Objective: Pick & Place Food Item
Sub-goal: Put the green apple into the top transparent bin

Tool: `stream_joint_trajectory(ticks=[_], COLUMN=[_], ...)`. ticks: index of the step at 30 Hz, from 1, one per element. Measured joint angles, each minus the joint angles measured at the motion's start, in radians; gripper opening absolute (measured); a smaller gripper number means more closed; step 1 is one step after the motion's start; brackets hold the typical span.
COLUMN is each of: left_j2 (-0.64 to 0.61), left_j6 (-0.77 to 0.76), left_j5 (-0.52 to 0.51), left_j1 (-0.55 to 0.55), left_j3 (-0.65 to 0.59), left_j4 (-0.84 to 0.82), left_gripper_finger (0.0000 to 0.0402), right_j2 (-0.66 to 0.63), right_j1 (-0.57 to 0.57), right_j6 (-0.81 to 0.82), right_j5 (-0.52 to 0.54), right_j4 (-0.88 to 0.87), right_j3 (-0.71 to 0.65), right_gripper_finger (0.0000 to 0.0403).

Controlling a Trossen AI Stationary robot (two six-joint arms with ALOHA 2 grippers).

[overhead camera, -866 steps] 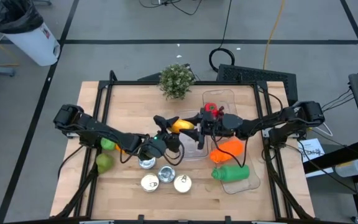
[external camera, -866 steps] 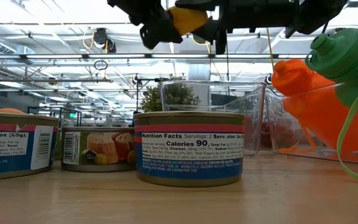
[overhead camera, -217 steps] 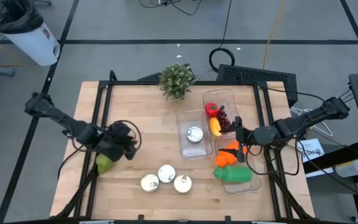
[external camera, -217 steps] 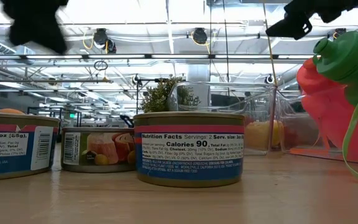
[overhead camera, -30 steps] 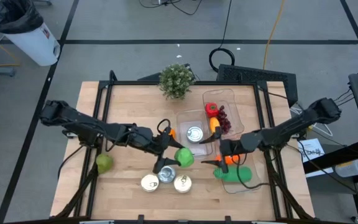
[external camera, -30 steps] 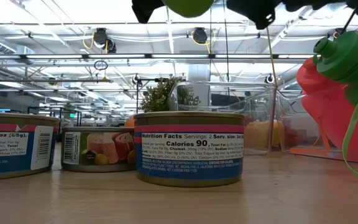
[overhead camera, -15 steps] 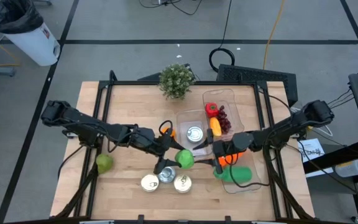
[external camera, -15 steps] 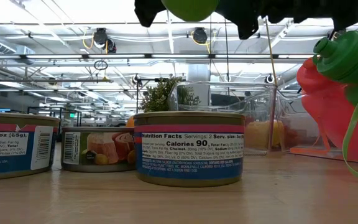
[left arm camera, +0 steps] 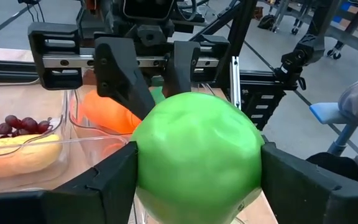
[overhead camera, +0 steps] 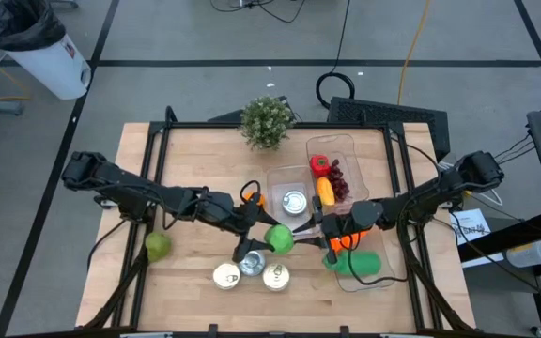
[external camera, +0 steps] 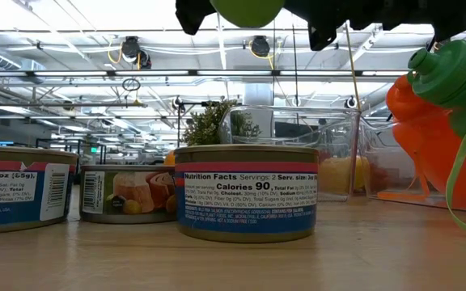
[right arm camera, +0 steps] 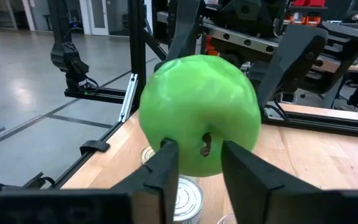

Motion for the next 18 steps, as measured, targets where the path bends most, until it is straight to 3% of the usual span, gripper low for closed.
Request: stream_joint_trajectory(ticks=[8,18], left_j2=[0.000,0.000], left_j6=[0.000,-0.003], left_j5=[0.002,-0.006], left_j1=[0.000,-0.001], left_j3=[0.000,0.000], left_j4=[0.005,0.004], left_gripper_finger=[0.0273,0.0312], right_j2=[0.000,-0.005], right_j1=[-0.002,-0.002], right_j6=[-0.033,-0.072], right_j5=[0.016,0.014], right_j4=[0.006,-0.004], right_j3=[0.000,0.000], right_gripper_finger=[0.0010,0.0002])
